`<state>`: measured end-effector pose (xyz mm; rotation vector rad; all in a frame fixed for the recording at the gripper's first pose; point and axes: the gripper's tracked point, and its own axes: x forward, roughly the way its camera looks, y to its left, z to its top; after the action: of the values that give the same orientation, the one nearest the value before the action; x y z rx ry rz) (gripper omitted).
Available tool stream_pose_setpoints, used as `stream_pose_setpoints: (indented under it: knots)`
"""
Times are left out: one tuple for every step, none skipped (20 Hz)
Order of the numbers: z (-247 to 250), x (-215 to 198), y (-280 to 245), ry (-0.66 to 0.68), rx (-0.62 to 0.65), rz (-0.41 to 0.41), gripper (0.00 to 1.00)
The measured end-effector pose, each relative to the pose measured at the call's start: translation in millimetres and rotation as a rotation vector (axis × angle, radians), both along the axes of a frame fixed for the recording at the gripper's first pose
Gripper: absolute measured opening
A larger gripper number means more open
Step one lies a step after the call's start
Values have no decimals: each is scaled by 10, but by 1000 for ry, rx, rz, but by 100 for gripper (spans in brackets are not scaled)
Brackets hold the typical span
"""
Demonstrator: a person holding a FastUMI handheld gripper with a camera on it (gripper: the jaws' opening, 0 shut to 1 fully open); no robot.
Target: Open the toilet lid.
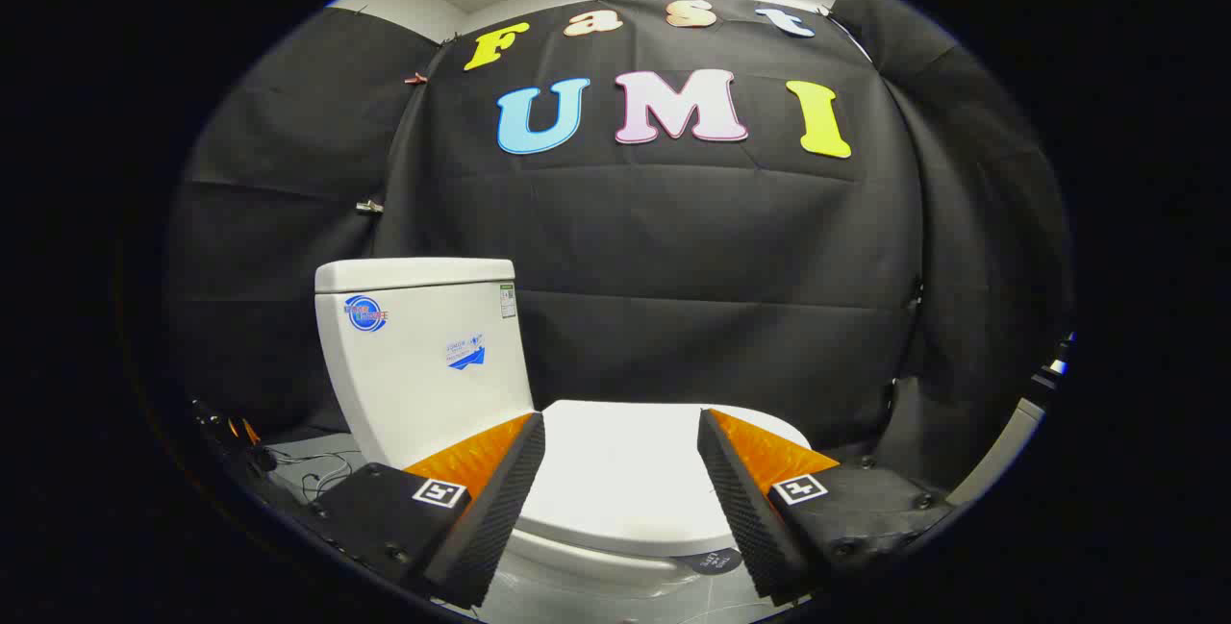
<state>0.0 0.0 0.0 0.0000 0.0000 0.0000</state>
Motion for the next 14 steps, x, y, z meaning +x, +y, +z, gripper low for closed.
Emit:
stream_pose_setpoints:
  knots:
    - [8, 0, -4, -1, -2, 0, 100]
    - [8, -2, 3, -1, -2, 2, 100]
    - [0, -1, 8, 0, -2, 2, 100]
    - [-3, -5, 13, 1, -1, 5, 100]
    - [-3, -3, 20, 1, -2, 5, 100]
    - [0, 1, 19, 2, -4, 4, 100]
    - [-1, 0, 11, 2, -5, 4, 100]
    - [4, -4, 9, 0, -3, 4, 100]
    - [6, -9, 11, 1, -2, 3, 100]
    - [7, -13, 12, 0, -1, 4, 100]
    - [7, -10, 12, 1, -2, 3, 100]
    - [16, -11, 16, -1, -4, 3, 100]
    - [28, -8, 15, -4, -7, 4, 100]
    - [30, -5, 6, -5, -6, 3, 100]
